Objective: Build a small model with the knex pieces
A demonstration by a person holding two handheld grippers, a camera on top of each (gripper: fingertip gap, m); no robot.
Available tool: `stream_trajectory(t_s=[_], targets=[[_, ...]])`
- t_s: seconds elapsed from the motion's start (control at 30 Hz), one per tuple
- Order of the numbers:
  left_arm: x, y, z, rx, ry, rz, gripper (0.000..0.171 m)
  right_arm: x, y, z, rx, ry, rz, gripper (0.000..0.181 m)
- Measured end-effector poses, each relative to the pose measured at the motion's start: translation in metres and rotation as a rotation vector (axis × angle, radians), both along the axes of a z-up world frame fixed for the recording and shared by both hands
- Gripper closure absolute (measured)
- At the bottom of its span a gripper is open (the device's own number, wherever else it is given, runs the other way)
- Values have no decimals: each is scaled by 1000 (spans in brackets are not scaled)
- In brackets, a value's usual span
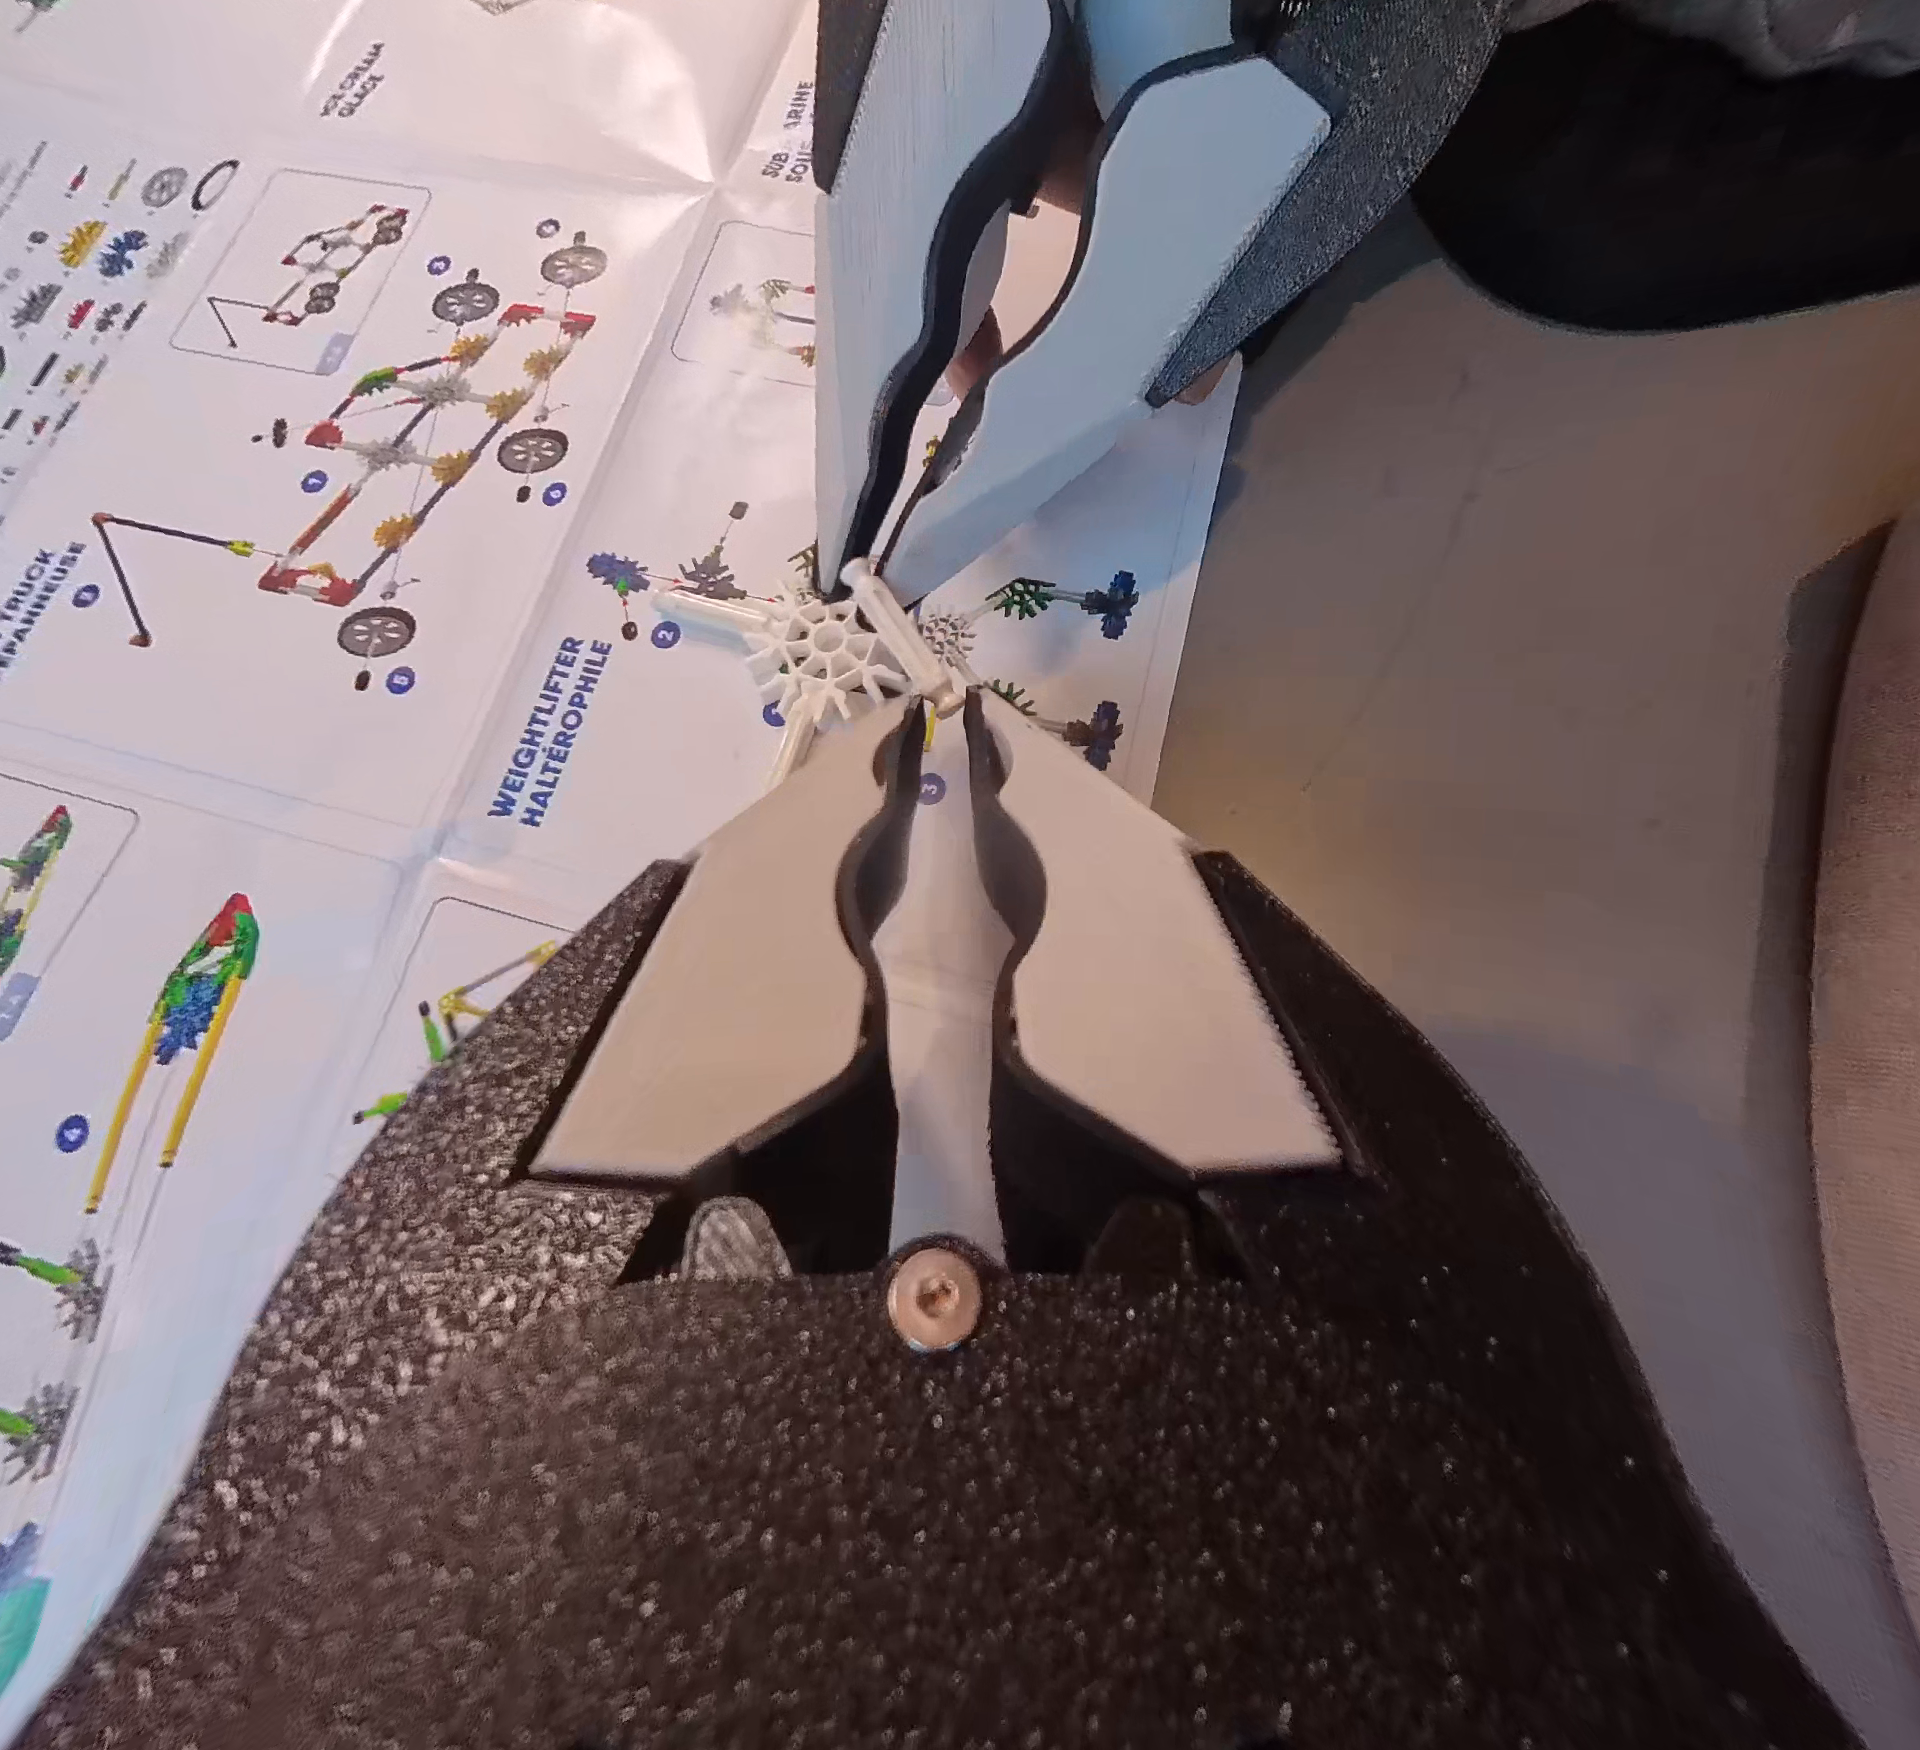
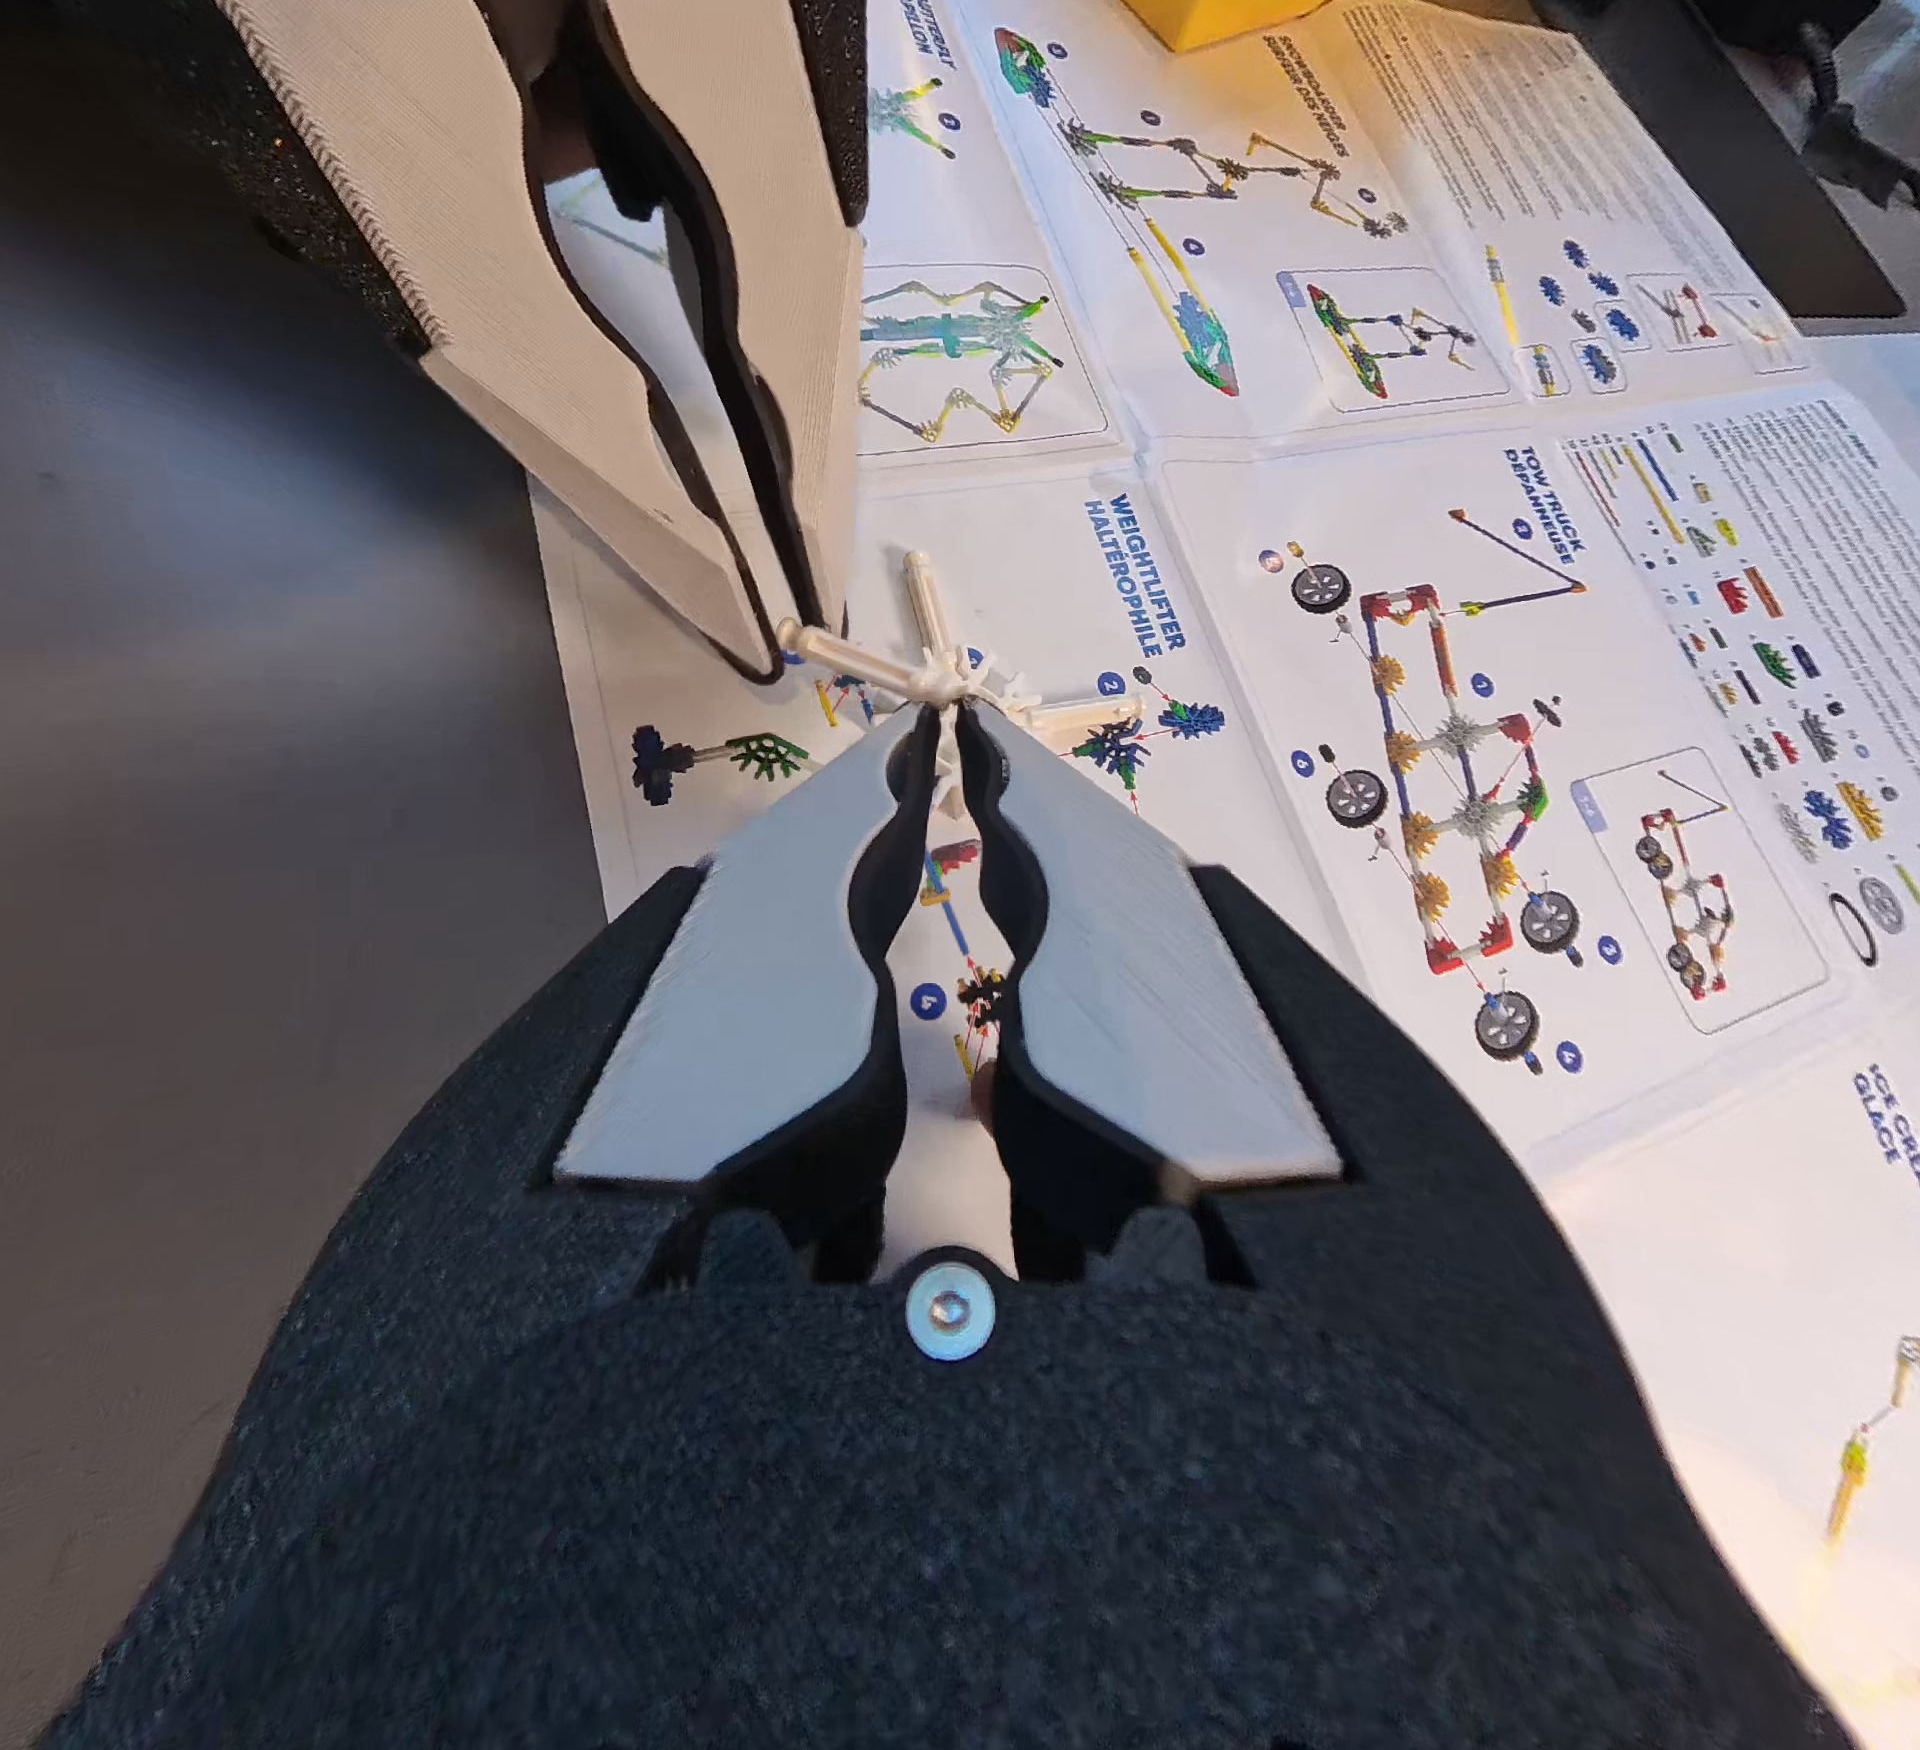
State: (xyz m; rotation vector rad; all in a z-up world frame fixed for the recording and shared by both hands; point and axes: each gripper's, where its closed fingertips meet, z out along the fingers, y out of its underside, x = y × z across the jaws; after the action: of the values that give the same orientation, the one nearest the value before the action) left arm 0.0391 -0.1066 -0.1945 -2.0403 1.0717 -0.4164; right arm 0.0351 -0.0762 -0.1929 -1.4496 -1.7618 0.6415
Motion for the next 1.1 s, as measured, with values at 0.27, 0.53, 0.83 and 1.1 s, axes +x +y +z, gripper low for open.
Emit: stream_trajectory(t_s=[0.27,0.53,0.83,1.1], targets=[[9,-2,-7,-119,-59,52,168,-1,3,-5,47,-45,-19,179],[4,3,-5,-272,-192,176,168,13,-1,6,-38,-19,26,173],[11,-4,-6,-306,-194,142,161,9,-5,-5,-23,-59,34,177],[-2,-2,-3,-256,-151,119,163,29,-28,-3,-129,-131,177,167]])
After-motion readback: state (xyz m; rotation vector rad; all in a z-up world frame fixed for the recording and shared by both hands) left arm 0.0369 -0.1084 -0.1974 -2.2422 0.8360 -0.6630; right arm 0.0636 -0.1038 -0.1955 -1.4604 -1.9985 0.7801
